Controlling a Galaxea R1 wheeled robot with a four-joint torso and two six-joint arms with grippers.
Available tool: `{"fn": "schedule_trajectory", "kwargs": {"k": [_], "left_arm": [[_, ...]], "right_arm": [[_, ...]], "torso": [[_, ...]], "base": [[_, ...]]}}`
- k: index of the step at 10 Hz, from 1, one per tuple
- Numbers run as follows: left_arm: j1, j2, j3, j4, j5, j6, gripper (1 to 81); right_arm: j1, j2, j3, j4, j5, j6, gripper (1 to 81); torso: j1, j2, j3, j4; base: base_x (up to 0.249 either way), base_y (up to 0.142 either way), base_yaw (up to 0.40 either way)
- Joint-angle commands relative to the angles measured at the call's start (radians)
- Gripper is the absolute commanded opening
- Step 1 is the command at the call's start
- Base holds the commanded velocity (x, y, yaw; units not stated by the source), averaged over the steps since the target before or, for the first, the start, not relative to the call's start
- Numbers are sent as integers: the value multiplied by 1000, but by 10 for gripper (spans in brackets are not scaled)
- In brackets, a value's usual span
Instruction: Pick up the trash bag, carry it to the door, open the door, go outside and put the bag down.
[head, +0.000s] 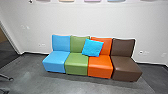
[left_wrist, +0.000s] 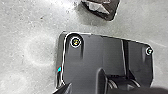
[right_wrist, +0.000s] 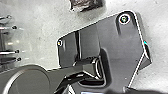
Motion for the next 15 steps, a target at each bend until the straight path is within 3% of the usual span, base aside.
{"fn": "schedule_trajectory", "kwargs": {"k": [1, 4, 5, 6, 9, 14, 15], "left_arm": [[-149, -57, 6, -73, 198, 0, 811], [-209, -59, 5, -97, 227, 0, 811], [-229, -57, 5, -97, 229, -2, 811], [-249, -57, 5, -99, 247, -4, 811], [-283, -56, 5, -120, 300, -4, 811], [-355, -10, -50, -122, 303, -5, 811], [-381, 31, -102, -123, 342, -7, 811]], "right_arm": [[93, -136, 95, 80, -45, 4, 811], [208, -315, 223, 140, -40, 4, 811], [245, -358, 258, 157, -42, 4, 811], [298, -384, 284, 172, -53, 4, 811], [450, -360, 281, 200, -152, 2, 811], [519, -328, 232, 240, -206, 2, 811], [516, -346, 233, 241, -206, 2, 811]], "torso": [[62, -96, -84, -40], [132, -204, -178, -75], [156, -242, -122, -47], [177, -275, -150, -56], [237, -367, -169, -59], [353, -551, -170, -59], [375, -586, -170, -59]], "base": [[0, 0, 0], [0, 0, 0], [0, 0, 0], [0, 0, 0], [0, 0, 0], [0, 0, 0], [0, 0, 0]]}}
